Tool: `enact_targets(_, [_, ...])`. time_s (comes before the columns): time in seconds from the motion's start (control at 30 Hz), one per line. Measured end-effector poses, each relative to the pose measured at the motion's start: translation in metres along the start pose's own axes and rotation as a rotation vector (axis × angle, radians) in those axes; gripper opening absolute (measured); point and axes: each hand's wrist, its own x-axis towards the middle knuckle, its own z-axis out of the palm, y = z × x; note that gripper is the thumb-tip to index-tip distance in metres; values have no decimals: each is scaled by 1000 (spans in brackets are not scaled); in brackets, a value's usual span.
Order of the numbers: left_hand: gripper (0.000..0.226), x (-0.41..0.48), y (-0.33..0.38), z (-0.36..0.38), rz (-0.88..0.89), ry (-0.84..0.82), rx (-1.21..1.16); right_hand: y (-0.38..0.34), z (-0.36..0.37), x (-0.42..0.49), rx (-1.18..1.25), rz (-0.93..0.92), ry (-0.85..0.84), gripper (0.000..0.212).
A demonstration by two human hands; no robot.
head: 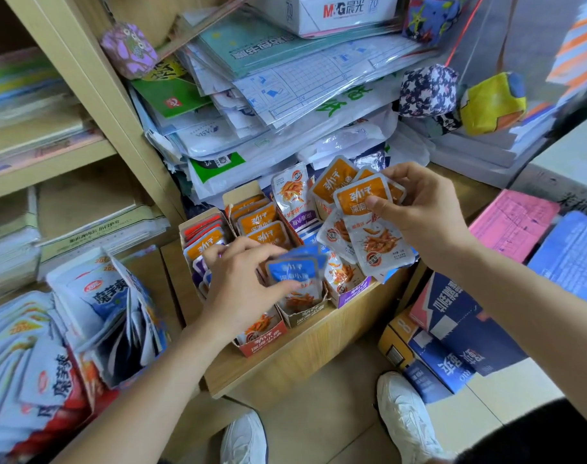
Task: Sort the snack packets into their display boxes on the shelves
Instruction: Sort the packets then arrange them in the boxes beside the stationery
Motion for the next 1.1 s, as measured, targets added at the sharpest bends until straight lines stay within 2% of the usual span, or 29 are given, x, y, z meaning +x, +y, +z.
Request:
enact_targets(0.13, [22,-22,-1,-3,337,-85,-107,1,-2,5,52,-10,28,25])
enact_targets(0.2, [22,-29,-8,-4,379,-113,-119,0,-1,6,73,-10,21,25])
enact_targets(0.3, [27,-32,-14,-11,350,-86,-181,-1,4,5,70,-12,0,27])
enact_targets(0.43, [22,-32,-5,-28,186,-18,-377,-1,11,6,57,-27,16,29])
enact_targets(0.57, [22,-23,-7,-50,-182,268,-547,-1,22,6,68,-22,22,28])
enact_targets(0.7, [20,-10,-16,-64,-417,477,-776,-1,45,2,79,-33,-8,24])
enact_targets(0.9, [17,-7,-22,-70,-505,555,-888,2,92,-17,107,-130,-10,23])
enact_targets(1.0, [16,-6,-26,-73,-502,560,-935,23,105,-31,-102,-170,-75,22])
enact_targets(1.1, [16,-5,-30,-77,-509,546,-995,41,106,-43,-432,-216,-179,24])
